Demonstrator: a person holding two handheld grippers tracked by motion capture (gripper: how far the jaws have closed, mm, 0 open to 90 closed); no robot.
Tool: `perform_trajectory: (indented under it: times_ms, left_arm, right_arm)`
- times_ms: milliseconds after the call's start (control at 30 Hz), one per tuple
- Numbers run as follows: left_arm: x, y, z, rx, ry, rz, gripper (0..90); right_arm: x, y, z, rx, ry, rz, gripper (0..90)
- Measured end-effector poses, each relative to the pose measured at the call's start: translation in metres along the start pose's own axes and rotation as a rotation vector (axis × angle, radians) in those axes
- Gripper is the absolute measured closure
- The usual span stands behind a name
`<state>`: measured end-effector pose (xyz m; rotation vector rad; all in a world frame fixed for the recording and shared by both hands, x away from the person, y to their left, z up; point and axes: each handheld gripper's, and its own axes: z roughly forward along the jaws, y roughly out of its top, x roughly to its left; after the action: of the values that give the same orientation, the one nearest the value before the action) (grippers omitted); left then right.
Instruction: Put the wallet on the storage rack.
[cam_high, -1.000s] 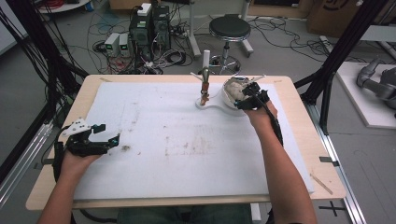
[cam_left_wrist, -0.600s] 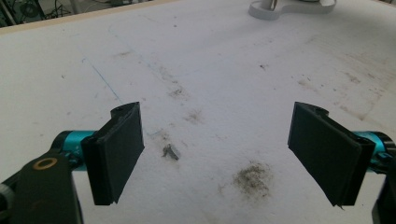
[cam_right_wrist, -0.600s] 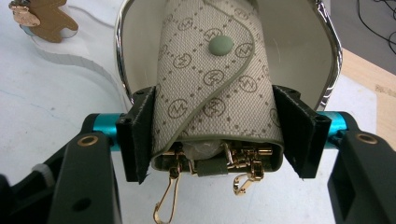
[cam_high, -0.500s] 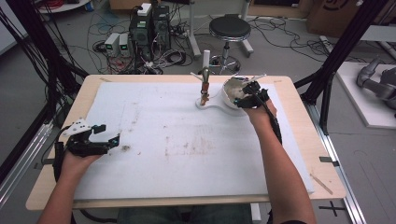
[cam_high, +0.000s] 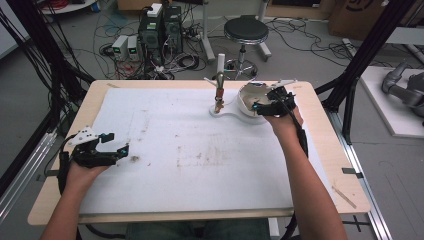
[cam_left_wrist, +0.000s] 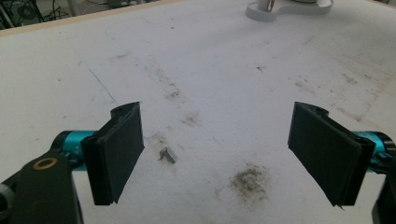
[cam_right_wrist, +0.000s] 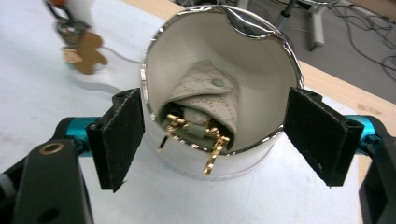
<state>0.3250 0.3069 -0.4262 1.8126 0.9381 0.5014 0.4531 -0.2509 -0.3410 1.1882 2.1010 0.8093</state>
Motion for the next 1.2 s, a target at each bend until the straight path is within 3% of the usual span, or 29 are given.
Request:
perform_trajectory:
  times_ms: [33,67,133,467,700,833,1000,1200]
  left_arm:
    - [0.0,0.001,0.0,-0.002,-0.001,0.003,18.2]
    - [0.0,0.001,0.0,-0.006,-0.001,0.002,18.2]
    - [0.0,0.002,0.002,-0.008,-0.003,0.002,18.2]
    - [-0.003,0.011,0.014,-0.034,-0.012,0.021,18.2]
    - [-0.007,0.014,0.025,-0.032,-0.052,0.037,18.2]
    - [-0.008,0.016,0.026,-0.053,-0.057,0.037,18.2]
    - [-0.01,0.015,0.031,-0.027,-0.065,0.048,18.2]
    - [-0.01,0.015,0.034,-0.022,-0.069,0.046,18.2]
  right_arm:
    - [0.0,0.0,-0.004,-0.009,0.002,-0.002,20.7]
    - [0.001,-0.004,-0.012,-0.057,0.008,0.002,20.7]
    - [0.002,-0.006,-0.016,-0.081,0.015,0.002,20.7]
    - [0.006,-0.038,-0.039,-0.159,0.066,0.035,19.9]
    - [0.01,-0.066,-0.05,-0.244,0.139,0.075,18.4]
    - [0.011,-0.082,-0.05,-0.252,0.162,0.079,18.4]
    - [0.02,-0.108,-0.046,-0.263,0.224,0.106,18.4]
    - [0.032,-0.118,-0.047,-0.283,0.233,0.091,18.4]
